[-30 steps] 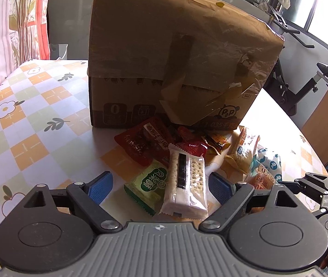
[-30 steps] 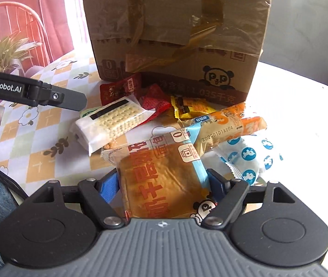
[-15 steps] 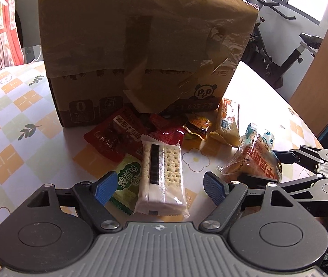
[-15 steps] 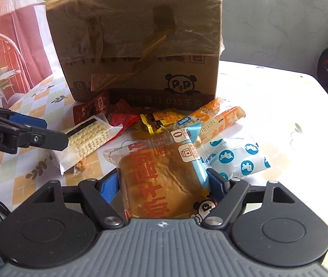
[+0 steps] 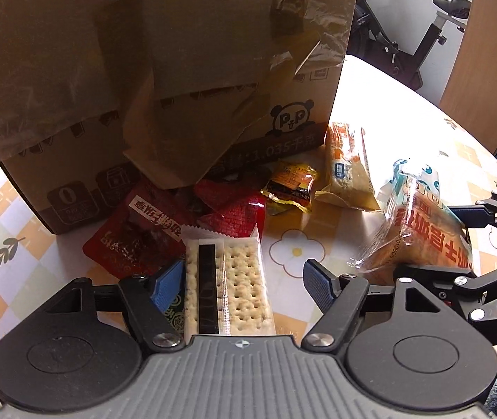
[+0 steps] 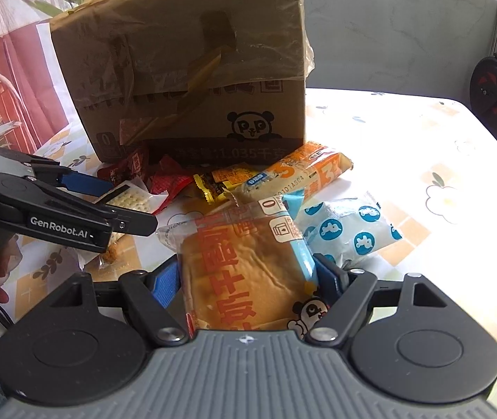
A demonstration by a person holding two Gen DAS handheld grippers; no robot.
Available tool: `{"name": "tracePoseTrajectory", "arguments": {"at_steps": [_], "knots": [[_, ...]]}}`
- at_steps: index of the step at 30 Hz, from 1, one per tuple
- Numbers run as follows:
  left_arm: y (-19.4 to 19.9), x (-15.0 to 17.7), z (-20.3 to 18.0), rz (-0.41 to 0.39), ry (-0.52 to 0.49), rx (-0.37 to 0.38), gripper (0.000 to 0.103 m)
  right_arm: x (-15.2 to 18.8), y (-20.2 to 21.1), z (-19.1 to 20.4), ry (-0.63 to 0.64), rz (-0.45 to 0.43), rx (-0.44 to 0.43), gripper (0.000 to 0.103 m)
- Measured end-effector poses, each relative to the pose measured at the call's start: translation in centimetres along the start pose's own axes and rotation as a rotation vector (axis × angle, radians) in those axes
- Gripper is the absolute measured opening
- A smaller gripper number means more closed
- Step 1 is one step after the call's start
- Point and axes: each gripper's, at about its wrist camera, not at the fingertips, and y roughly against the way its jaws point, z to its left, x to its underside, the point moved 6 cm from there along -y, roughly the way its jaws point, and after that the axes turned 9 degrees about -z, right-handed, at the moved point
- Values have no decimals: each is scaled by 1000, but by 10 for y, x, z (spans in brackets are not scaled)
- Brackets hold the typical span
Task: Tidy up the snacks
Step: 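Grasp the white cracker pack with left tool while right tool holds the bread pack, then carry both packs over the box and open both tools to drop them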
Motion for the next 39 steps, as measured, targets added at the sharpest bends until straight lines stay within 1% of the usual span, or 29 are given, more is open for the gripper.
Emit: {"name": "tracePoseTrajectory", "arguments": {"at_steps": [2, 3, 4, 5, 8, 11, 16, 21, 23, 26, 28, 33, 35, 39], "knots": [[2, 4, -3, -20, -26, -2, 72, 0, -1, 0, 2, 5, 1, 79], [4, 5, -2, -28, -21, 3, 60, 1, -3, 0, 1, 7, 1, 79], [7, 5, 1, -34, 8, 10, 50, 1, -3, 0, 0, 8, 1, 79], [10, 6, 5, -35, 41, 23, 49, 1, -4, -1, -2, 10, 2, 79], [22, 9, 17, -74, 77, 0, 49, 1, -5, 0, -3, 12, 2, 79], [32, 13, 28, -93, 126, -13, 49, 1, -6, 1, -3, 15, -7, 79], [49, 14, 32, -131, 146, -26, 49, 2, -9, 9, 10, 24, -34, 79], [52, 15, 26, -128, 145, 8, 49, 2, -14, 17, 18, 38, -52, 78], [54, 15, 24, -130, 138, 25, 49, 2, -14, 18, 9, 39, -57, 78], [58, 15, 23, -146, 133, 27, 49, -1, -12, 18, -25, 43, -83, 77], [61, 14, 25, -157, 140, 21, 49, -6, -9, 20, -38, 37, -97, 77], [74, 6, 31, -207, 145, -3, 49, -27, 1, 32, -15, -14, -129, 77], [83, -2, 36, -238, 130, -18, 49, -37, 5, 35, -13, -34, -138, 77], [107, -30, 44, -319, 102, -14, 49, -68, 16, 41, 21, -89, -151, 77]]}}
